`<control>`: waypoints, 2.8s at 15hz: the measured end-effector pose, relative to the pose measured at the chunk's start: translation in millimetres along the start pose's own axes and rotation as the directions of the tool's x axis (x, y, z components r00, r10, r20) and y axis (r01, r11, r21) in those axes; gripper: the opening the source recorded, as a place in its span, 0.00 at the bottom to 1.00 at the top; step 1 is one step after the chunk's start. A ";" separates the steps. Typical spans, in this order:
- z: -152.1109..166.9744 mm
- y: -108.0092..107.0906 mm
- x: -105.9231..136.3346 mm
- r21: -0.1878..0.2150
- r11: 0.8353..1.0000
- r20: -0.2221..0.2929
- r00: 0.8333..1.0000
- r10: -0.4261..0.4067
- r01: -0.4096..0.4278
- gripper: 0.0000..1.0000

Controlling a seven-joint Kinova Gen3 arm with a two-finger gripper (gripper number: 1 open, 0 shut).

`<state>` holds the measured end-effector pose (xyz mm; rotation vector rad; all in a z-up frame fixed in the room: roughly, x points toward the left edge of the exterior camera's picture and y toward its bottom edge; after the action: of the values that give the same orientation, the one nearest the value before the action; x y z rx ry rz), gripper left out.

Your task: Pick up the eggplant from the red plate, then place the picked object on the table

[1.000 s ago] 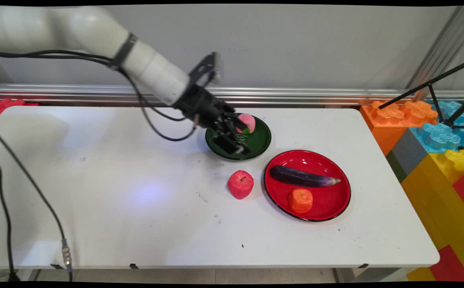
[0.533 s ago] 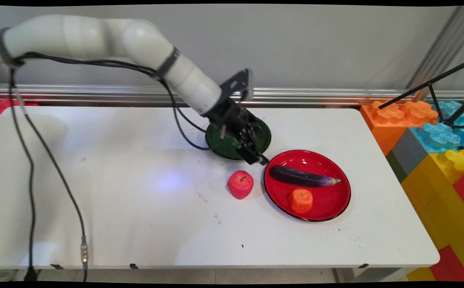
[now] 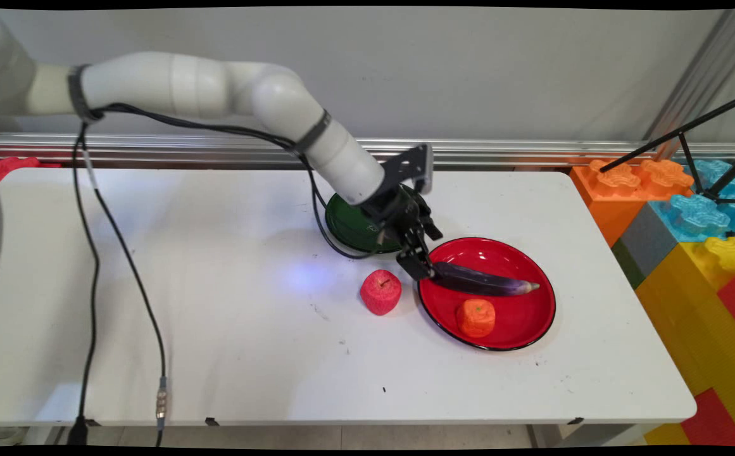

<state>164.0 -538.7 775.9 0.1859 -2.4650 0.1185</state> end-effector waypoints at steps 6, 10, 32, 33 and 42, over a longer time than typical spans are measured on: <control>37.1 -7.9 0.5 -0.002 1.000 -0.001 1.000 0.029 -0.029 1.00; 51.6 -13.5 2.8 0.002 0.999 -0.003 0.999 0.046 -0.046 1.00; 44.8 -18.1 33.6 0.022 0.999 -0.043 0.998 0.038 -0.037 0.00; 39.8 -18.0 38.5 0.028 0.999 -0.047 0.999 0.026 -0.024 0.00; -17.5 4.6 75.9 0.049 0.995 -0.058 0.994 -0.088 0.091 0.00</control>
<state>115.1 -539.7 836.6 0.3114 -2.3947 0.1470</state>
